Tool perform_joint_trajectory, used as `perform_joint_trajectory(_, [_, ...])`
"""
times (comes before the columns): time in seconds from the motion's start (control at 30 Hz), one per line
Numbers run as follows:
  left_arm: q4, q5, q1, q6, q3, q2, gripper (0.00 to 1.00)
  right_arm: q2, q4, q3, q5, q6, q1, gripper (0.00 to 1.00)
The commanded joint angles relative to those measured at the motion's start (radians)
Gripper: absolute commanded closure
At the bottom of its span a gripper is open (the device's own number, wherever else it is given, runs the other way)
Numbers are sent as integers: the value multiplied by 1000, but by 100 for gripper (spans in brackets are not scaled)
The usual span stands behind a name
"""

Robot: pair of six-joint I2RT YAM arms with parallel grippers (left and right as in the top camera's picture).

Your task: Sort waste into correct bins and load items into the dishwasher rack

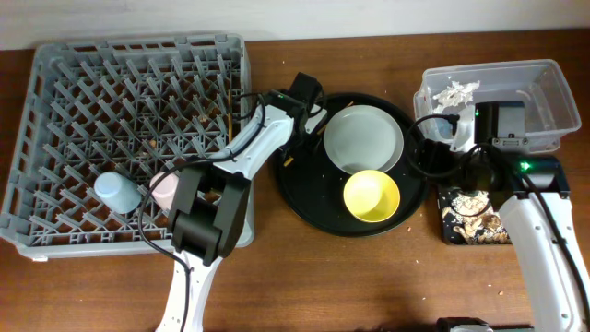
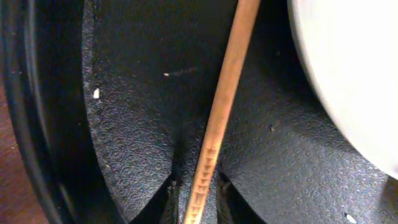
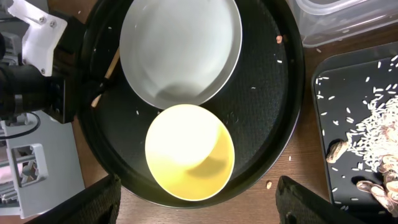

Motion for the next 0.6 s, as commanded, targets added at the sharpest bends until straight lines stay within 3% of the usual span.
perform_joint_trajectory(0.0, [-4,22,-5,23,-27,27,93,4,0,5,1,-2,-5,20])
perform_joint_trajectory(0.03, [-21,22,-5,23,-29,27,100,4,-3,5,0,-2,-5,20])
perform_joint_trajectory(0.13, [-139,23,21,-64,56,-48,100,4,-6,5,-2,-2,-5,20])
perform_joint_trajectory(0.23, [-267,8,109,-145,112,-282,100,4,-6,5,-2,-2,-5,20])
perform_joint_trajectory(0.3, [-374,-138,199,-351,112,-346,100,4,-6,5,-2,-2,-5,20])
perform_joint_trajectory(0.33, [-384,-144,252,-413,86,-343,100,4,-6,5,-2,-2,-5,20])
perform_joint_trajectory(0.47, [-182,-127,262,-298,-150,-340,100,4,-3,5,-2,-2,-5,20])
perform_joint_trajectory(0.53, [-129,-126,252,-299,-217,-338,99,4,-4,5,-3,-2,-5,20])
perform_joint_trajectory(0.57, [-128,-124,252,-299,-225,-337,88,4,-4,5,-3,-2,-5,20])
